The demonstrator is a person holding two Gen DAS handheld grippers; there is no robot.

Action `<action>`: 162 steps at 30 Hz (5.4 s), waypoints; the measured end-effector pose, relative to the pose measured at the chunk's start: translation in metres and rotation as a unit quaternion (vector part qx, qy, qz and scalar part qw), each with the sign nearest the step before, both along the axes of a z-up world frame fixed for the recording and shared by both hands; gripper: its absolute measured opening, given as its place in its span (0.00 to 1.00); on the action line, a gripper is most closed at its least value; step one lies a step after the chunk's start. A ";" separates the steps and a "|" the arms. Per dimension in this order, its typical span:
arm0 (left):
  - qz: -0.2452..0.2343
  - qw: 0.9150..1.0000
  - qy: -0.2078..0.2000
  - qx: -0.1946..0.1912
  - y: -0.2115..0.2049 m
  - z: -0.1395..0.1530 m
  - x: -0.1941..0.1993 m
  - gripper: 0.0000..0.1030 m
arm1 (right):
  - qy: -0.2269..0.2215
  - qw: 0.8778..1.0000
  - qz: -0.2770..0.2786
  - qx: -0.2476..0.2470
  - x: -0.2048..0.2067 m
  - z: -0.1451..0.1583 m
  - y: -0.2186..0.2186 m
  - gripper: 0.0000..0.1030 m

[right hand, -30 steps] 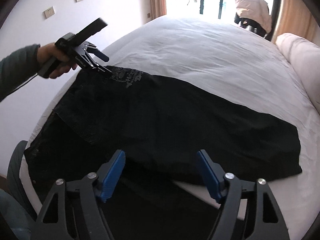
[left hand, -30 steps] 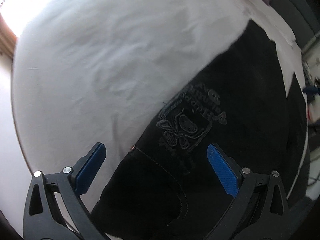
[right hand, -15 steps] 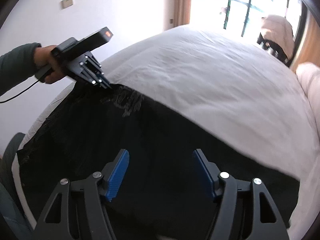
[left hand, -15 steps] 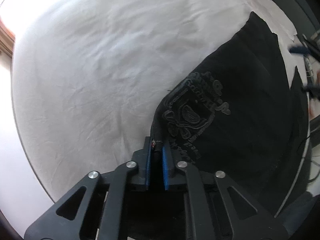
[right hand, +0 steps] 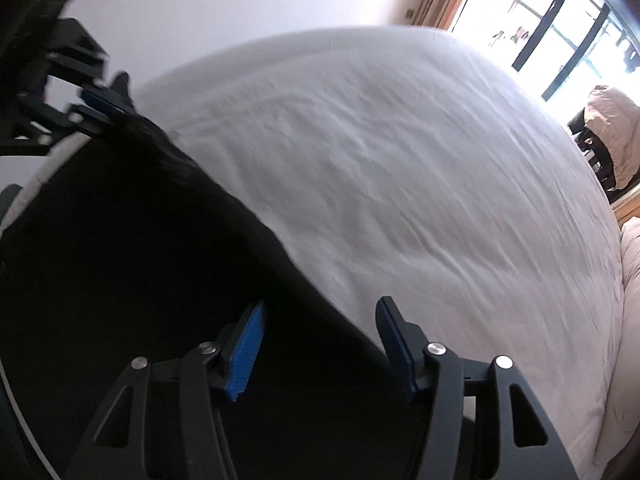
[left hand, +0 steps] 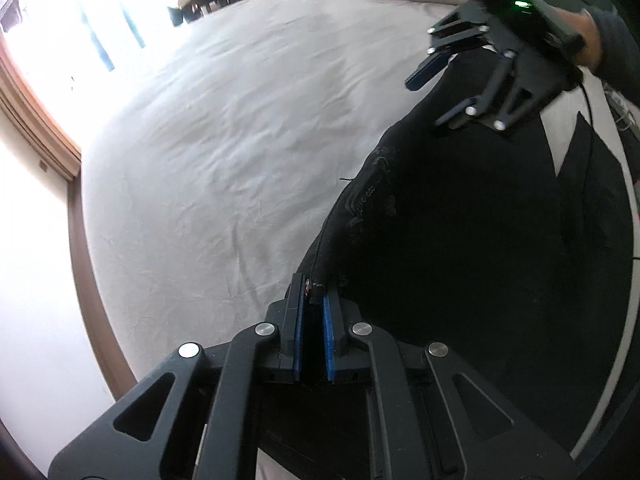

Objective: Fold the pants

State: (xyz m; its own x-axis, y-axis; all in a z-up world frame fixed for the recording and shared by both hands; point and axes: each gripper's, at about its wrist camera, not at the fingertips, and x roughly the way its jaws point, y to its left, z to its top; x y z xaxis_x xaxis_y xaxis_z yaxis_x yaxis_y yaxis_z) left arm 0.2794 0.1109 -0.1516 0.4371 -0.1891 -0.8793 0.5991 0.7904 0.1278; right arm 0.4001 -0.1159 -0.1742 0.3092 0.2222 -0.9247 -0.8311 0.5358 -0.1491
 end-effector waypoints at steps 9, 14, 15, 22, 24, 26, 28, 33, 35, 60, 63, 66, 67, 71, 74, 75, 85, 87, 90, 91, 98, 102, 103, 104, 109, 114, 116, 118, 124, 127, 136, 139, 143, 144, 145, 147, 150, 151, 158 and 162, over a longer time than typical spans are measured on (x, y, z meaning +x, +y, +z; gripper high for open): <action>-0.005 1.000 -0.016 -0.002 0.001 0.009 -0.015 0.06 | 0.023 0.999 0.006 -0.035 0.010 -0.019 -0.008 0.50; -0.008 1.000 -0.018 -0.006 0.001 0.015 -0.026 0.06 | 0.044 0.998 0.001 -0.047 0.018 -0.030 -0.013 0.44; -0.007 1.000 -0.017 -0.007 0.002 0.015 -0.027 0.06 | 0.047 0.998 0.001 -0.047 0.018 -0.031 -0.013 0.42; 0.000 1.000 -0.016 -0.012 0.002 0.017 -0.031 0.06 | 0.059 0.997 0.013 -0.046 0.008 -0.027 -0.009 0.10; 0.003 1.000 -0.018 -0.015 0.001 0.019 -0.033 0.06 | 0.054 0.998 0.003 -0.038 0.004 -0.021 -0.012 0.09; 0.005 1.000 -0.020 -0.017 0.001 0.021 -0.036 0.06 | 0.052 0.998 -0.007 -0.029 -0.004 -0.016 -0.014 0.08; 0.007 1.000 -0.022 -0.021 -0.001 0.024 -0.041 0.06 | 0.043 0.999 -0.016 -0.022 -0.012 -0.011 -0.017 0.06; 0.015 0.999 -0.028 -0.031 -0.005 0.034 -0.059 0.06 | 0.022 0.999 -0.040 0.000 -0.038 -0.003 -0.017 0.04; 0.019 0.999 -0.029 -0.038 -0.006 0.037 -0.066 0.06 | 0.015 0.998 -0.054 0.013 -0.053 0.003 -0.017 0.04; 0.017 0.999 0.004 -0.042 -0.048 0.003 -0.243 0.06 | -0.055 0.985 -0.129 0.098 -0.252 0.005 -0.031 0.04; 0.000 1.000 0.002 -0.022 -0.046 -0.005 -0.260 0.06 | -0.055 0.986 -0.129 0.089 -0.271 -0.003 -0.039 0.04; -0.020 1.000 -0.001 -0.004 -0.048 -0.011 -0.276 0.06 | -0.065 0.989 -0.116 0.067 -0.293 -0.012 -0.038 0.04; -0.029 1.000 -0.005 0.005 -0.050 -0.015 -0.284 0.06 | -0.073 0.990 -0.106 0.052 -0.301 -0.014 -0.034 0.04; -0.053 0.998 -0.004 0.033 -0.052 -0.033 -0.301 0.06 | -0.095 0.992 -0.078 0.019 -0.330 -0.022 -0.024 0.04; -0.061 0.997 -0.005 0.044 -0.045 -0.037 -0.309 0.06 | -0.103 0.992 -0.068 0.011 -0.350 -0.027 -0.020 0.04; -0.063 0.997 -0.006 0.046 -0.044 -0.038 -0.310 0.06 | -0.106 0.992 -0.064 0.007 -0.355 -0.028 -0.017 0.04; -0.116 0.990 -0.023 0.080 -0.046 -0.045 -0.318 0.06 | -0.122 0.990 -0.064 -0.017 -0.378 -0.049 -0.012 0.04; -0.115 0.990 -0.021 0.081 -0.040 -0.045 -0.320 0.06 | -0.127 0.990 -0.058 -0.027 -0.387 -0.053 -0.007 0.04; -0.115 0.990 -0.020 0.080 -0.038 -0.044 -0.321 0.06 | -0.134 0.989 -0.048 -0.046 -0.393 -0.062 0.000 0.04; -0.116 0.990 -0.019 0.079 -0.034 -0.043 -0.321 0.06 | -0.135 0.988 -0.047 -0.048 -0.394 -0.064 0.001 0.04; -0.121 0.989 -0.024 0.087 -0.033 -0.047 -0.332 0.06 | -0.143 0.987 -0.049 -0.054 -0.402 -0.070 0.007 0.04; -0.119 0.989 -0.025 0.083 -0.031 -0.048 -0.337 0.06 | -0.145 0.987 -0.053 -0.054 -0.416 -0.070 0.015 0.04; -0.118 0.989 -0.025 0.083 -0.031 -0.049 -0.338 0.06 | -0.144 0.987 -0.053 -0.054 -0.416 -0.071 0.015 0.05; -0.117 0.989 -0.024 0.085 -0.032 -0.052 -0.337 0.06 | -0.143 0.987 -0.052 -0.056 -0.417 -0.074 0.013 0.05; -0.102 0.992 -0.021 0.078 -0.030 -0.060 -0.330 0.08 | -0.162 0.983 -0.044 -0.079 -0.416 -0.082 0.019 0.08; -0.082 0.995 -0.016 0.063 -0.019 -0.051 -0.330 0.33 | -0.153 0.983 -0.087 -0.044 -0.411 -0.070 0.004 0.28; -0.080 0.996 -0.002 0.051 -0.015 -0.045 -0.333 0.71 | -0.151 0.983 -0.104 -0.030 -0.411 -0.062 -0.005 0.59; -0.079 0.996 0.007 0.037 -0.010 -0.034 -0.338 0.78 | -0.133 0.985 -0.112 0.000 -0.414 -0.051 -0.014 0.73; -0.035 0.998 -0.011 -0.046 -0.003 0.023 -0.327 0.78 | -0.125 0.980 -0.136 0.067 -0.414 -0.019 -0.017 0.69; -0.002 0.995 -0.020 -0.094 -0.015 0.039 -0.297 0.78 | -0.114 0.975 -0.155 0.106 -0.397 -0.011 -0.010 0.63; 0.018 0.997 0.060 -0.045 -0.091 -0.039 -0.222 0.78 | -0.040 0.968 -0.229 0.093 -0.369 -0.064 -0.012 0.61; 0.020 0.998 0.062 -0.019 -0.101 -0.056 -0.222 0.78 | -0.023 0.960 -0.252 0.119 -0.367 -0.049 -0.025 0.61; 0.015 0.996 0.045 -0.071 -0.107 -0.021 -0.218 0.78 | -0.046 0.931 -0.298 0.205 -0.342 0.009 -0.071 0.64; 0.018 0.996 0.034 -0.081 -0.109 -0.012 -0.211 0.78 | -0.056 0.924 -0.317 0.209 -0.328 0.021 -0.082 0.65; 0.021 0.995 0.029 -0.090 -0.110 -0.009 -0.204 0.78 | -0.070 0.916 -0.336 0.208 -0.311 0.033 -0.094 0.65; 0.035 0.994 0.027 -0.105 -0.117 -0.008 -0.185 0.78 | -0.093 0.907 -0.362 0.192 -0.277 0.047 -0.111 0.65; 0.041 0.993 0.029 -0.110 -0.134 -0.014 -0.160 0.78 | -0.110 0.901 -0.383 0.173 -0.220 0.056 -0.124 0.65; 0.040 0.993 0.034 -0.102 -0.139 -0.020 -0.155 0.78 | -0.107 0.898 -0.397 0.154 -0.195 0.053 -0.126 0.65; 0.044 0.995 0.039 -0.086 -0.145 -0.061 -0.144 0.78 | -0.071 0.908 -0.407 0.072 -0.104 0.008 -0.111 0.63; 0.040 0.993 0.036 -0.108 -0.129 -0.070 -0.148 0.78 | -0.056 0.906 -0.416 0.049 -0.084 -0.016 -0.116 0.63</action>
State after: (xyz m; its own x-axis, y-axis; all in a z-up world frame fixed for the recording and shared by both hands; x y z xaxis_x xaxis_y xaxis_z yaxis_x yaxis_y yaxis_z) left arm 0.1309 -0.0183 -0.2215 0.3955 -0.3433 -0.8519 0.5343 0.8404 -0.0907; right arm 0.3159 -0.2320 -0.1902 0.4978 -0.0517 -0.8658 -0.1157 0.9853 -0.1254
